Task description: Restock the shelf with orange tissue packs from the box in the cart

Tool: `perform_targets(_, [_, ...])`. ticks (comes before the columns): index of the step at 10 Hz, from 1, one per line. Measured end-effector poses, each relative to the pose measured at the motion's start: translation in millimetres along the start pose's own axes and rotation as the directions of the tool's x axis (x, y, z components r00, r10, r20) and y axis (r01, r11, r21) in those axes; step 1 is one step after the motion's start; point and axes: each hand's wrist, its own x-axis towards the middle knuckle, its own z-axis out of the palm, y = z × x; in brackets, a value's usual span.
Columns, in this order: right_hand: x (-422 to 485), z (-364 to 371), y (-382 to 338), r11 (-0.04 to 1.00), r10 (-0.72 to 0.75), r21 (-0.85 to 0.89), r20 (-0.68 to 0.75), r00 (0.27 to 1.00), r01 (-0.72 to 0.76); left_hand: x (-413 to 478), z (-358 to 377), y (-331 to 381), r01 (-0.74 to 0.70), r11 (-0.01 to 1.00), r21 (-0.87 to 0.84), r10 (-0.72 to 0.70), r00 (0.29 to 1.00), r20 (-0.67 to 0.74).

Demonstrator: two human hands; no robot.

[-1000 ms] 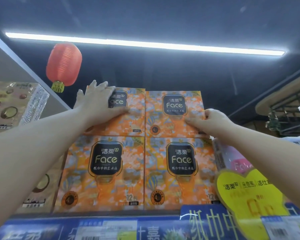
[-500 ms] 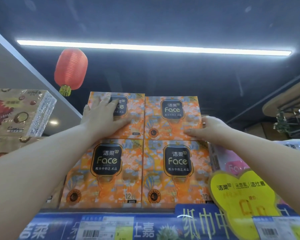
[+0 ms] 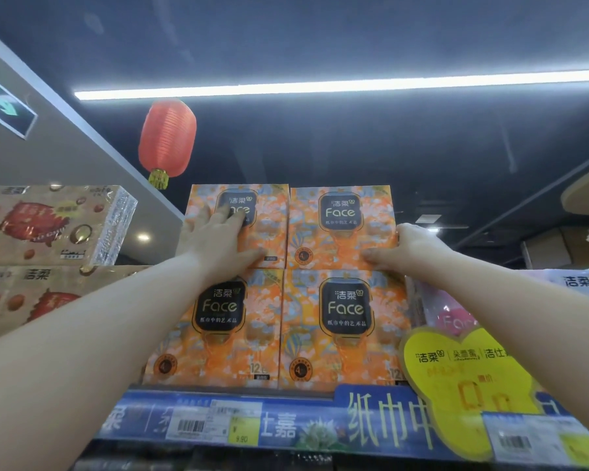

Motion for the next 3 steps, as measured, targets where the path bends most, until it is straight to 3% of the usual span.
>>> perform_targets(2, [-13.1,-1.3,2.0,1.0,-0.009,-0.021,-0.059,0.998,0.008,-13.7,-2.8,-1.3,0.034,0.999,0.029,-0.037,0.995,0.089])
perform_targets(3, [-25.7,-0.3,5.9,0.983,-0.149,-0.141,-0.208,0.967,0.122,-21.6,-0.2,-3.4,0.026,0.998,0.06,-0.032,0.995,0.099])
